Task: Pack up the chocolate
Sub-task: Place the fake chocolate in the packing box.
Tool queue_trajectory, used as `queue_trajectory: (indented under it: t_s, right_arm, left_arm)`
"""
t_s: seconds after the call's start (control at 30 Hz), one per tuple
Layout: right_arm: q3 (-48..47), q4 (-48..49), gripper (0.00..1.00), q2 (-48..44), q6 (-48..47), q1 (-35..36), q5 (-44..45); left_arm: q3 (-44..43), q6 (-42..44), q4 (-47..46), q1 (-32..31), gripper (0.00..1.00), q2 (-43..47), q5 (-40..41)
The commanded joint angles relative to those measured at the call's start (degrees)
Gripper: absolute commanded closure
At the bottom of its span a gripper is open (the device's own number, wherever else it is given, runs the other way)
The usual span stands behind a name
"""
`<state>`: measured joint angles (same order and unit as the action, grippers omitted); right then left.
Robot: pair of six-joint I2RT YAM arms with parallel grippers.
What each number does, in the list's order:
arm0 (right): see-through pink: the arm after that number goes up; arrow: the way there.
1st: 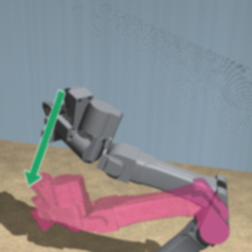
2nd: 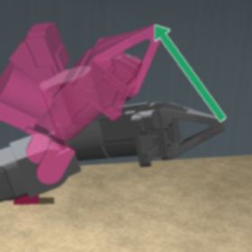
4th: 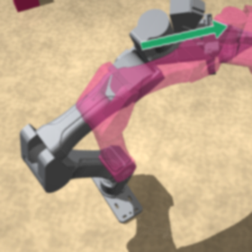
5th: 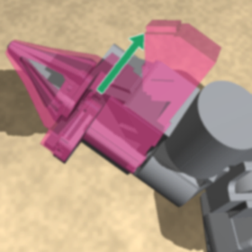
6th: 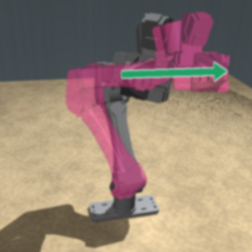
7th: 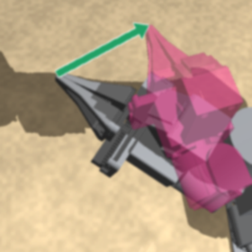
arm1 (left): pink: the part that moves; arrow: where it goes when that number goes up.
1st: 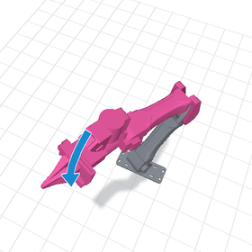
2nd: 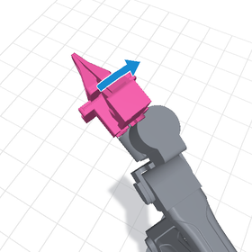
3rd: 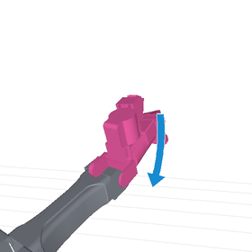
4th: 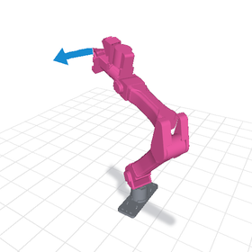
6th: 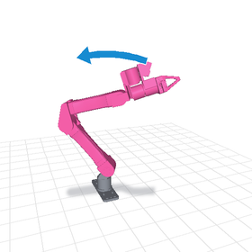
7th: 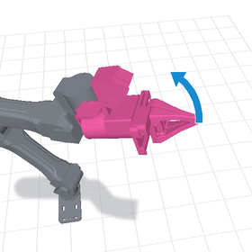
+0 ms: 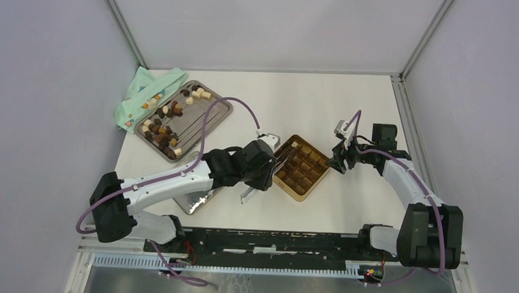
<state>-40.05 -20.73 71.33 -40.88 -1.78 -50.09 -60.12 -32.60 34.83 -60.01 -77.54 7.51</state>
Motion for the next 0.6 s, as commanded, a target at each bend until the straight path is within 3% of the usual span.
queue_trajectory:
  t_s: [0.0,0.33,0.43,0.57]
  right_arm:
    - [-2.11,0.40,0.34,-0.57,-1.48,-0.20,-1.63]
    - [0.63,4.30,0.33,-2.73,-1.30,0.20,-2.71]
    - [0.68,4.23,0.33,-2.90,-1.46,0.20,-2.82]
    - [0.42,3.52,0.33,-2.66,-1.96,0.17,-2.93]
  left_arm:
    - [-2.65,0.98,1.52,-0.31,0.66,5.01,4.66]
    - [-0.20,0.68,10.19,0.99,0.67,11.95,13.39]
    - [0.65,3.40,12.70,6.99,0.67,14.23,12.78]
    - [2.49,9.45,13.25,21.96,0.67,19.44,9.25]
